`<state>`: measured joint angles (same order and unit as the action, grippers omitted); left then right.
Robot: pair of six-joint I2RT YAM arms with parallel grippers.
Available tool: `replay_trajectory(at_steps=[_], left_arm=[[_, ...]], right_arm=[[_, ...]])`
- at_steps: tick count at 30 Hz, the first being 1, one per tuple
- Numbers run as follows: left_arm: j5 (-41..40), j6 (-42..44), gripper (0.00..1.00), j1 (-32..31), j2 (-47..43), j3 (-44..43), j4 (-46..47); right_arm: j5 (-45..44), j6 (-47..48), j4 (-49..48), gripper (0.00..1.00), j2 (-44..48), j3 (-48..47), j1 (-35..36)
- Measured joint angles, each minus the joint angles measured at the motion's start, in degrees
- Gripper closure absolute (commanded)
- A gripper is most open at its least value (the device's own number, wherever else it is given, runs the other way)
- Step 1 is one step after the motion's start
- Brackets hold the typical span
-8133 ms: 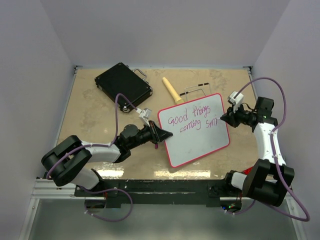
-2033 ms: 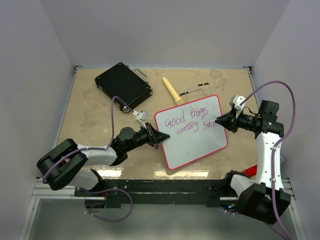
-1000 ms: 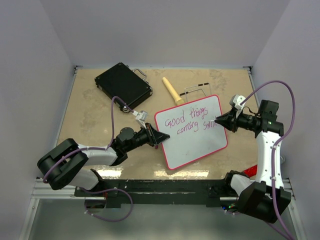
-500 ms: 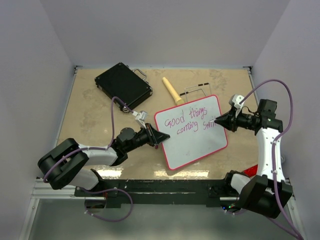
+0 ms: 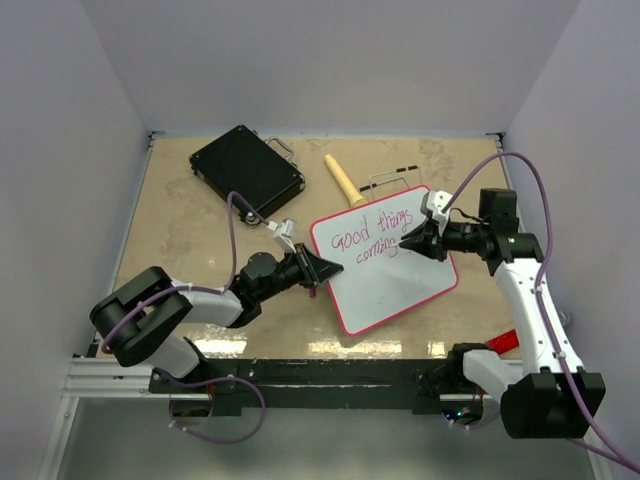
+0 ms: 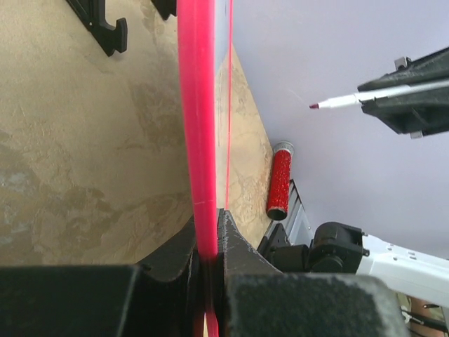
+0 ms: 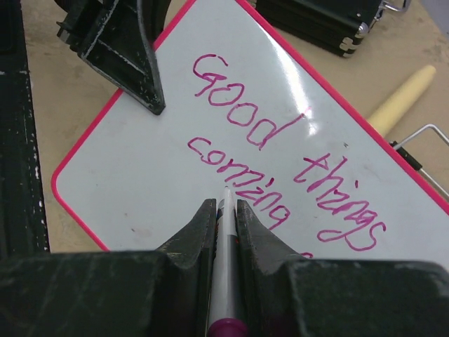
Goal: Write a sentence on the whiteboard
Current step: Write on the whiteboard with the whiteboard marker without the cap.
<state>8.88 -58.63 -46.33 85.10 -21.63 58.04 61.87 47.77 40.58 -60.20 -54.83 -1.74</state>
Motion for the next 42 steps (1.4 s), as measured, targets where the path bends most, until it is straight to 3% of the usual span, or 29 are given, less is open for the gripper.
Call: replay_trajectory(at_steps=[11,24,42], left_arm=[[-1.70,-2.14,1.00,-0.11,3.15,-1.18,1.97],[-5.09,-2.99,1.00,-0.24,3.13,-1.42,1.49],[-5.75,-3.76,1.00,-0.24,3.15,-1.42,1.05]], right_arm=[[-7.54,1.60,-1.29,1.00,-0.57,3.23,10.56],[-16.81,-0.68,-9.31,1.00,-0.85,7.67,25.33],[-19.28,-0.83,-10.60,1.00,-3.48,8.13,27.71]])
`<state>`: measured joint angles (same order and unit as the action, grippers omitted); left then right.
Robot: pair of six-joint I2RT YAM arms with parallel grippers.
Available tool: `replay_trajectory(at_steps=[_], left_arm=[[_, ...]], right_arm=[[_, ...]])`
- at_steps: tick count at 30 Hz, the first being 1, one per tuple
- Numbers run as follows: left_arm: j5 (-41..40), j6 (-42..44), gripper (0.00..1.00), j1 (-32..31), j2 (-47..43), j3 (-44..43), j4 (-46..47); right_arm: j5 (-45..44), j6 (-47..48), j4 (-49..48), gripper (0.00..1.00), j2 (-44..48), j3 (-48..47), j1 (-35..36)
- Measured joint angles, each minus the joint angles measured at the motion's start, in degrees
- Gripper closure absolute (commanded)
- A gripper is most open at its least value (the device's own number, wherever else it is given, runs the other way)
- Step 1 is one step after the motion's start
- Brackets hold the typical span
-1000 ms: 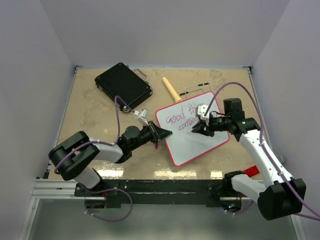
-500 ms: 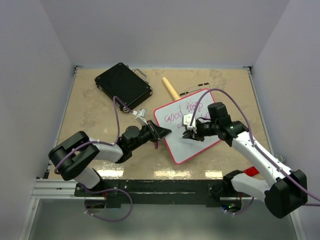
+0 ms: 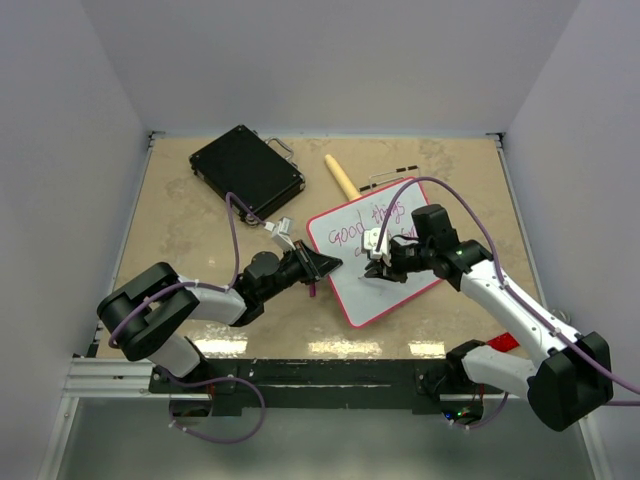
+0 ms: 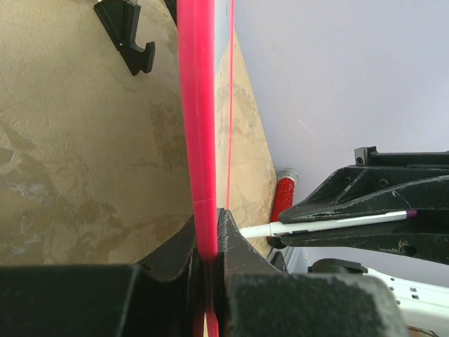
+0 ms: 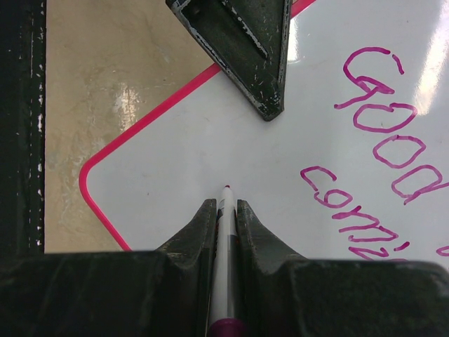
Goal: Write a sentence on the whiteboard
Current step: Write on the whiteboard with the whiteboard marker without the cap.
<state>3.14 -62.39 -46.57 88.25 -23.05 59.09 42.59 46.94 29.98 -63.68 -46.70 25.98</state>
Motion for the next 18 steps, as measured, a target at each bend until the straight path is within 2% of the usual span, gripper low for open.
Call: replay_trajectory(at_steps=[18], left_arm=[[-0.42,-0.02,1.00,0.00,0.00,0.02,0.28]], right_arm=[[-0.02,-1.33,-0.85,1.00,-0.07,0.00,0.00]])
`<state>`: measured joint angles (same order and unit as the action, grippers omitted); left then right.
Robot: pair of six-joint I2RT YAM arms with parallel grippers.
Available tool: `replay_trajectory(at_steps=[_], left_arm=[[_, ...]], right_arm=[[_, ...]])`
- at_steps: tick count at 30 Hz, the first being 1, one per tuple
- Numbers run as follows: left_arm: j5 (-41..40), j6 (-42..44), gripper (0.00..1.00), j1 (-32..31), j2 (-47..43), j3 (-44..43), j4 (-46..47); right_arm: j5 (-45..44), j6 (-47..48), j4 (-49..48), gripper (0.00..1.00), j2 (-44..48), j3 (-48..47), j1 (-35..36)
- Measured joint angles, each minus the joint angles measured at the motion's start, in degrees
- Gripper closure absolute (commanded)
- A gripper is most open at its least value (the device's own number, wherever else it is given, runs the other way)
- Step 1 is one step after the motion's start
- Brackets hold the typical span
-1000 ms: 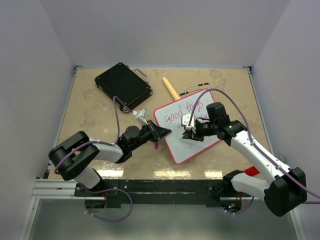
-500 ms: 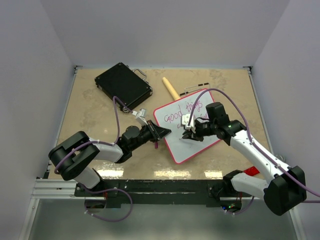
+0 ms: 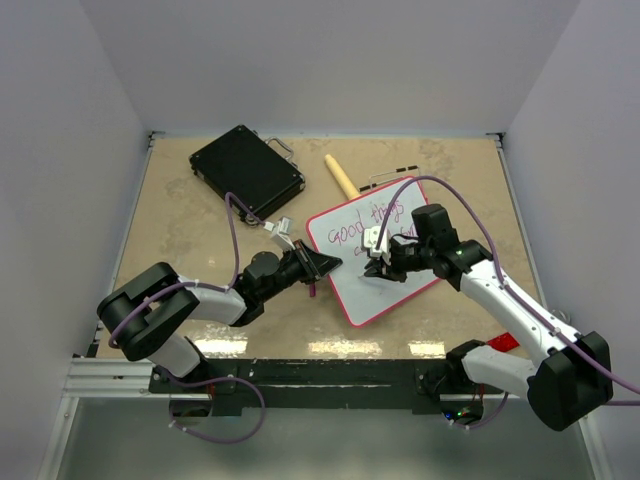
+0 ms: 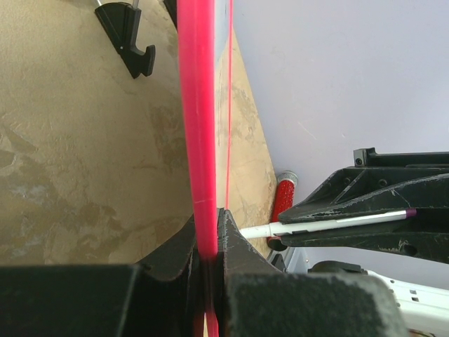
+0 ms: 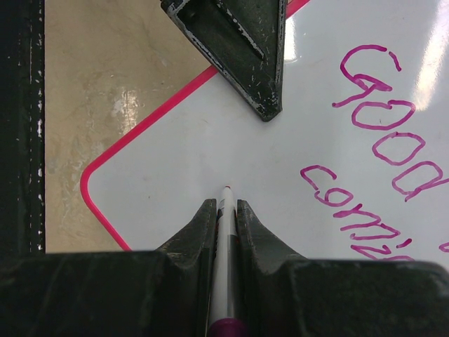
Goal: Write a sentence on the whiteboard
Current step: Write on the whiteboard with the whiteboard marker without the cap.
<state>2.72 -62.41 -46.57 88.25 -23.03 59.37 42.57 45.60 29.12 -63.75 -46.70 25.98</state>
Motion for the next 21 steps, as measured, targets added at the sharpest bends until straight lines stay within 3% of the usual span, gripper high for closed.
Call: replay_trajectory(at_steps=[21], left_arm=[[-0.07,0.00,1.00,-0.02,0.02,0.11,0.17]], right_arm=[[2.49,0.94,0.79,1.00,-0.76,0.00,0.55]])
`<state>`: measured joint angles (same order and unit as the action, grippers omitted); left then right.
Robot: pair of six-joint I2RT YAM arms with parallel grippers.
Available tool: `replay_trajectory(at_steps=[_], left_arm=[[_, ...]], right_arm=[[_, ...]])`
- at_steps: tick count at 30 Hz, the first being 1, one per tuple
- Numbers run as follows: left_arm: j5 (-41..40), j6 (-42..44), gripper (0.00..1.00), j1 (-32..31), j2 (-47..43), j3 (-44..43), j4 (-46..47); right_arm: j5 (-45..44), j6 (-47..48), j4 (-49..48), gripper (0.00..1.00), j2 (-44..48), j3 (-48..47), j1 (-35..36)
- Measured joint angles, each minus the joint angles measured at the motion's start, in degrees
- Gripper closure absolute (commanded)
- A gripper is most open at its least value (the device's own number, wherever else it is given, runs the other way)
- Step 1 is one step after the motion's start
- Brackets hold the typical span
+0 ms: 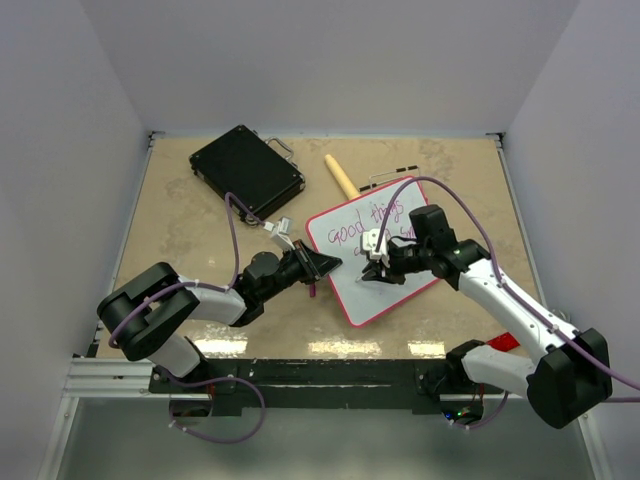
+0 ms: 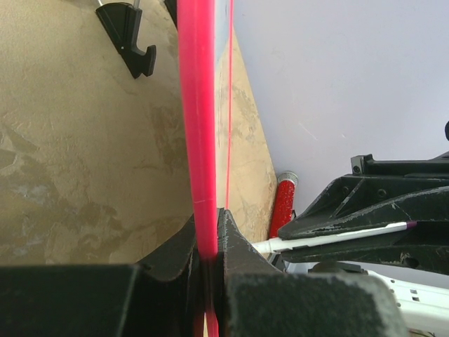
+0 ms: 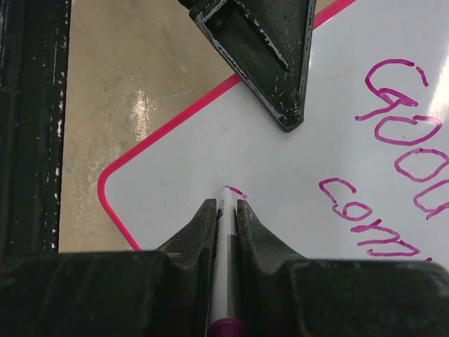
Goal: Write a sentence on the whiteboard
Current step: Write on the whiteboard with the whiteboard marker without the cap.
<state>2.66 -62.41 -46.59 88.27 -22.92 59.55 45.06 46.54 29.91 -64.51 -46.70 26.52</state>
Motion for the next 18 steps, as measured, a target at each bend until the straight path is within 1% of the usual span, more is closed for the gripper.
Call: replay_trajectory(at_steps=[10,18], left_arm=[[-0.07,0.00,1.00,0.00,0.00,0.11,0.00],[-0.17,0.00,1.00,0.00,0.00,0.22,0.02]], right_arm=[[0.48,2.25,2.58,1.00,-0.46,-0.22,0.48],[-2.80,1.01,2.58,1.00,0.20,-0.22,0.57]])
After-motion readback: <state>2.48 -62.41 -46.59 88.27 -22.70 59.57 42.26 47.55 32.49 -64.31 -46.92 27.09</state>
